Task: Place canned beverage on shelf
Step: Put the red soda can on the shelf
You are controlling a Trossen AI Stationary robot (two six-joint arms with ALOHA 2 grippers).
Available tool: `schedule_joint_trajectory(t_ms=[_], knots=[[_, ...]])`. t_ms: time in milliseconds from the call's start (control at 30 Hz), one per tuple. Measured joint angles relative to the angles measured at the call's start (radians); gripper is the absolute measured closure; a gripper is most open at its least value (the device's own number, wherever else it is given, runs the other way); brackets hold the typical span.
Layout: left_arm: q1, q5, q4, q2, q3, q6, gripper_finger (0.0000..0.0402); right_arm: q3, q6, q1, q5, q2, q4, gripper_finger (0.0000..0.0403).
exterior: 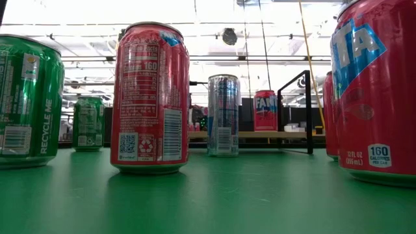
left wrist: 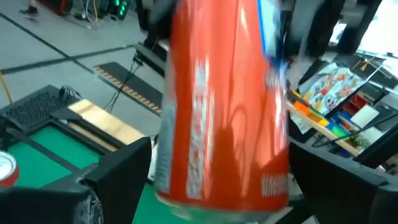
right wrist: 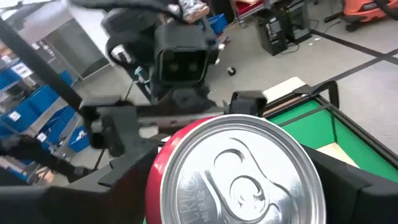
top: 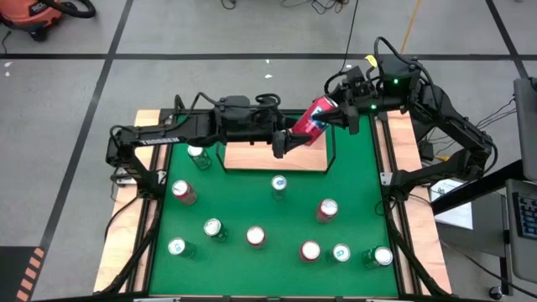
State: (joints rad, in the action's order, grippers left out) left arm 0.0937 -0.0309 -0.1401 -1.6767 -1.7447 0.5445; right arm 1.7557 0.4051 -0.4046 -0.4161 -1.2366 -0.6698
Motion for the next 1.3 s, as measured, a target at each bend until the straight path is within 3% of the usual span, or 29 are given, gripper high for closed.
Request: schedule_joint_trajectory(t_ms=[267,600,933,1300], knots=[[0.000,-0.075,0.002,-0.020,0.002,0.047,0.0027,0.000,-0.002,-0.019,-0.007,0.000,-0.001,0.0101],[0.009,-0.047,0.003,-0.020,0.002,0.018,0.0121,0.000,-0.009,-0.021,-0.001,-0.003,0.017,0.0094],[0.010,-0.096,0.084,-0.021,0.004,0.023,0.0121,0.077,0.084,-0.049,-0.118,-0.001,-0.061,0.0053],[0.016,-0.151,0.064,-0.021,0.004,-0.030,0.0121,0.270,-0.006,-0.089,-0.267,-0.095,-0.281,0.0085]])
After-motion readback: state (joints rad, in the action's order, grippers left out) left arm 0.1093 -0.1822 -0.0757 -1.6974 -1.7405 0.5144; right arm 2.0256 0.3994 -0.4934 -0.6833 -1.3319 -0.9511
